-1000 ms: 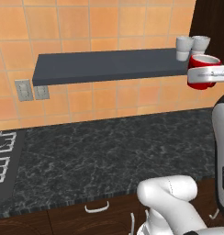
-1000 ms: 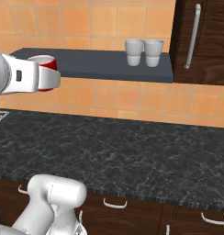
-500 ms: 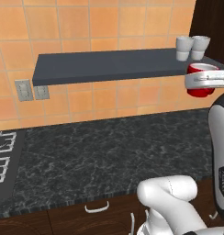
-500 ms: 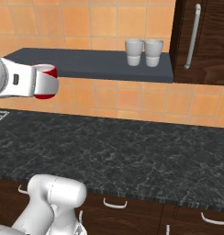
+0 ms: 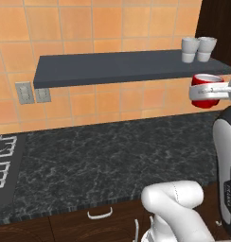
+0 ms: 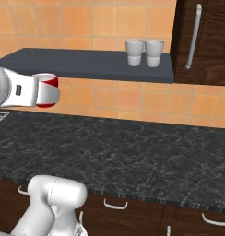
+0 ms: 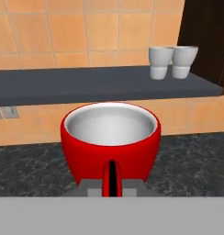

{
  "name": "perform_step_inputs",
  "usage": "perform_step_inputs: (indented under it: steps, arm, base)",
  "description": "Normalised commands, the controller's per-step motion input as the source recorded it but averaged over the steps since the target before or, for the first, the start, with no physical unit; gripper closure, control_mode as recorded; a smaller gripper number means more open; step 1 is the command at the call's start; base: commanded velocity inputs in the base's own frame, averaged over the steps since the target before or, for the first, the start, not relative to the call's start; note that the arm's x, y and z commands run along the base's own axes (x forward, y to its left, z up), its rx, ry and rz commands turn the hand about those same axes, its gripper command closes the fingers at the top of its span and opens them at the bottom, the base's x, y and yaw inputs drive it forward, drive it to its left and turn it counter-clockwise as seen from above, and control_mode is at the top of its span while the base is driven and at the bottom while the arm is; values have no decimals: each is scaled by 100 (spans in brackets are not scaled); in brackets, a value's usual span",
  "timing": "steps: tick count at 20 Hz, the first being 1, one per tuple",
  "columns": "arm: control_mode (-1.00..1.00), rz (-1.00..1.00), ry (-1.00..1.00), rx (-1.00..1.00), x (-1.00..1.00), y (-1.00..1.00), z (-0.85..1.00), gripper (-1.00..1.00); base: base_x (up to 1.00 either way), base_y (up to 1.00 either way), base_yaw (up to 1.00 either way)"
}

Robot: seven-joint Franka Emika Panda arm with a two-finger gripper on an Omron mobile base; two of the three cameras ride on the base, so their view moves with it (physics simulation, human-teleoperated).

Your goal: Gather all objects into one cabinet and sort the glasses and bowls to opposite sides.

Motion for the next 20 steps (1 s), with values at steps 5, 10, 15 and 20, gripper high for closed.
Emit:
perform_step_inputs:
  steps: [5,10,15,20]
  arm:
    - [100,0,0,0,0,0,0,100]
    - [100,0,0,0,0,0,0,100]
    - [100,0,0,0,0,0,0,100]
    - [100,0,0,0,0,0,0,100]
  base:
    - [-91,0,0]
    - [-100,20,-14]
    - [-78,21,-63]
    - [-53,9,-86]
